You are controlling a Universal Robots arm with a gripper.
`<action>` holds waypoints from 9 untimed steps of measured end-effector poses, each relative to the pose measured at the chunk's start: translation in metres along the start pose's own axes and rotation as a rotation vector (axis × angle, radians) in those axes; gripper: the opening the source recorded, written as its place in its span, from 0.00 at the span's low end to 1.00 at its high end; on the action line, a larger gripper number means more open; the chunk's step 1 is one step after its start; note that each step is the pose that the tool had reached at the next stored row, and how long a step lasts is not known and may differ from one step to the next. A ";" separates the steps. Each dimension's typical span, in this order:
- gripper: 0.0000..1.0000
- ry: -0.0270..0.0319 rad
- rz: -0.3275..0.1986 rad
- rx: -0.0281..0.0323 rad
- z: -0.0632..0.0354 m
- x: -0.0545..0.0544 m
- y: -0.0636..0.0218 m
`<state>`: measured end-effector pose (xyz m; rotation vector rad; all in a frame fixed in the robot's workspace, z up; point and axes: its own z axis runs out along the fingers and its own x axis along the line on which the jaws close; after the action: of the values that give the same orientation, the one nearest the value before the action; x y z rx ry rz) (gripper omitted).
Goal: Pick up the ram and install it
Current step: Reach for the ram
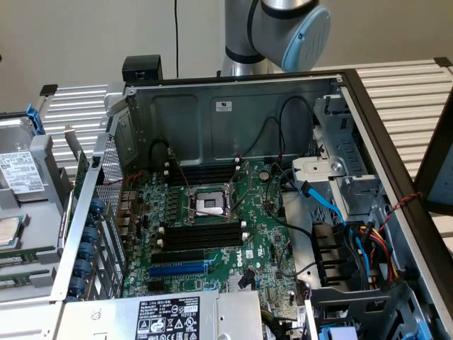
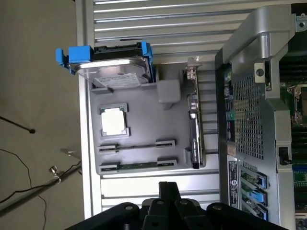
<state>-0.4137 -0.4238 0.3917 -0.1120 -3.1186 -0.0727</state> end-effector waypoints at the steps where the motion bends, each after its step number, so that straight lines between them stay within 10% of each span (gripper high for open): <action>1: 0.11 0.0001 0.000 0.0001 0.0001 0.003 -0.0007; 9: 0.11 0.0021 0.000 0.0002 0.0012 0.028 -0.0060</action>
<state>-0.4425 -0.4277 0.3908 -0.1119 -3.1165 -0.0724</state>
